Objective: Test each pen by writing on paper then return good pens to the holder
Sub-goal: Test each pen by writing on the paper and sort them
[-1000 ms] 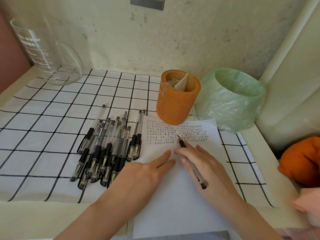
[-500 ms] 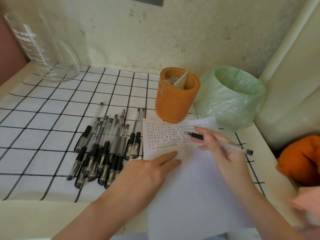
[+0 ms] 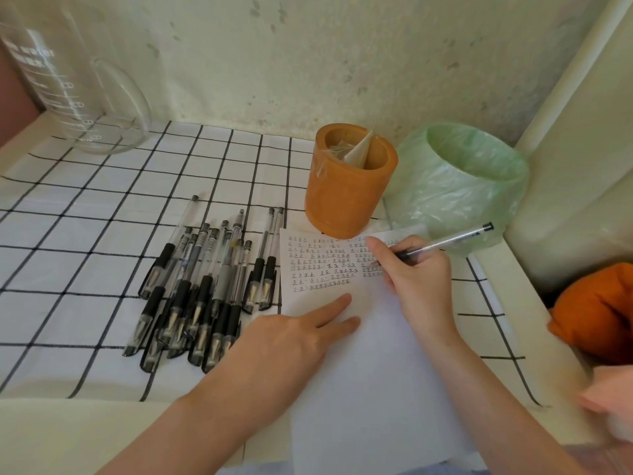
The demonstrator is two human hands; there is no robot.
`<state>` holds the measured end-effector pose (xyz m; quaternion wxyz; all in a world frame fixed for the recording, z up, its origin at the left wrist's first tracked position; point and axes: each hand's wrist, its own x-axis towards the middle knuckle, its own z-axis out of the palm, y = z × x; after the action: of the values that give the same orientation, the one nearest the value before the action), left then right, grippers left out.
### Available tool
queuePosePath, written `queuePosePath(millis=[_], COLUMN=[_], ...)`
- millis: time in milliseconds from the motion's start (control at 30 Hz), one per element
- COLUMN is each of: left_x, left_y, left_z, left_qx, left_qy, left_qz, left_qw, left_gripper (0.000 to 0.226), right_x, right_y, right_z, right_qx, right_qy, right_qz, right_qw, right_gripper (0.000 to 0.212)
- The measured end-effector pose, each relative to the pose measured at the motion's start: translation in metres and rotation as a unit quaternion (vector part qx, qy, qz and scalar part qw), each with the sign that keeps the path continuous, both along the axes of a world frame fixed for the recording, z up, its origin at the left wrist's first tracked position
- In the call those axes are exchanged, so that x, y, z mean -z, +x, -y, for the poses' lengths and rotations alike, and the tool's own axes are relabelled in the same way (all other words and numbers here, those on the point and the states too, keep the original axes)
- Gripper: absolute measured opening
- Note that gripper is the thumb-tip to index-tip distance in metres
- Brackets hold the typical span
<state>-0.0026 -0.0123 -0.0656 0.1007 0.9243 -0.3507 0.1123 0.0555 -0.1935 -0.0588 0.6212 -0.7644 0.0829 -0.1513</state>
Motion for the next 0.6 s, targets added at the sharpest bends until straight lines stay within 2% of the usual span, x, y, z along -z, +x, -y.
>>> queuePosePath(millis=[100,233,600], left_x=[0.0003,0.0,0.0011], left_y=[0.0003,0.0001,-0.0002], left_z=[-0.0001,0.0,0.0008], left_qx=[-0.001,-0.001,-0.005], left_qy=[-0.015,-0.025,-0.036], left_qz=[-0.005,-0.004,0.0], left_qw=[1.0,1.0,0.999], left_gripper=[0.07,0.063,0.065], right_x=[0.0043,0.0093,0.0111], right_y=[0.0005,0.0009,0.0012], right_z=[0.0006,-0.0012,-0.0003], right_qx=[0.017,0.012,-0.002], right_qy=[-0.035,-0.063,-0.105], right_qz=[0.017,0.034,0.046], right_qw=[0.999,0.997,0.993], right_gripper=[0.04,0.036,0.034])
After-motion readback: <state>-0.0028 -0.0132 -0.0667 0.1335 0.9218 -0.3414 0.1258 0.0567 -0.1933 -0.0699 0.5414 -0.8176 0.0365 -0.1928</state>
